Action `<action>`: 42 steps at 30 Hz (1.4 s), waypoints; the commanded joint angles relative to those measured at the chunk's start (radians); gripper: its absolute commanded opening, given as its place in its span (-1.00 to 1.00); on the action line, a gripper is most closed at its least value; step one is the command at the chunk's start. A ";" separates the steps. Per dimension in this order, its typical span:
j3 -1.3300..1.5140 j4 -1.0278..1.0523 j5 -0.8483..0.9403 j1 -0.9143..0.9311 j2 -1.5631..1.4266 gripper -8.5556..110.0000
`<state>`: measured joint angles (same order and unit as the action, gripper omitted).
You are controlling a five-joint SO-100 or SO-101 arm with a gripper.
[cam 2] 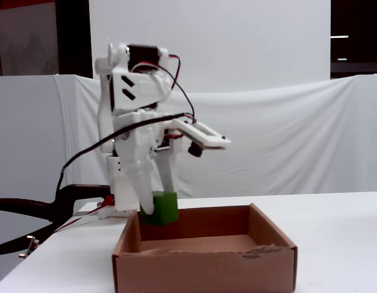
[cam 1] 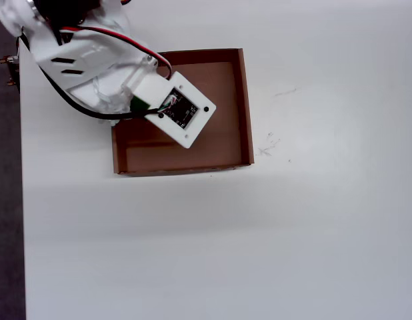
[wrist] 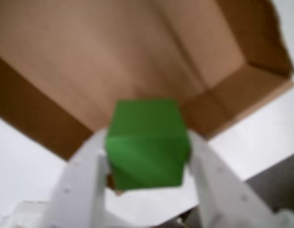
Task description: Grasp a green cube and put it in a box.
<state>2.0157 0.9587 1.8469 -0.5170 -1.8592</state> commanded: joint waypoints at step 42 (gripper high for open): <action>0.101 -0.166 -0.003 -0.055 0.127 -0.57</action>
<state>2.1215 0.8038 1.8469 -0.5645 -1.7273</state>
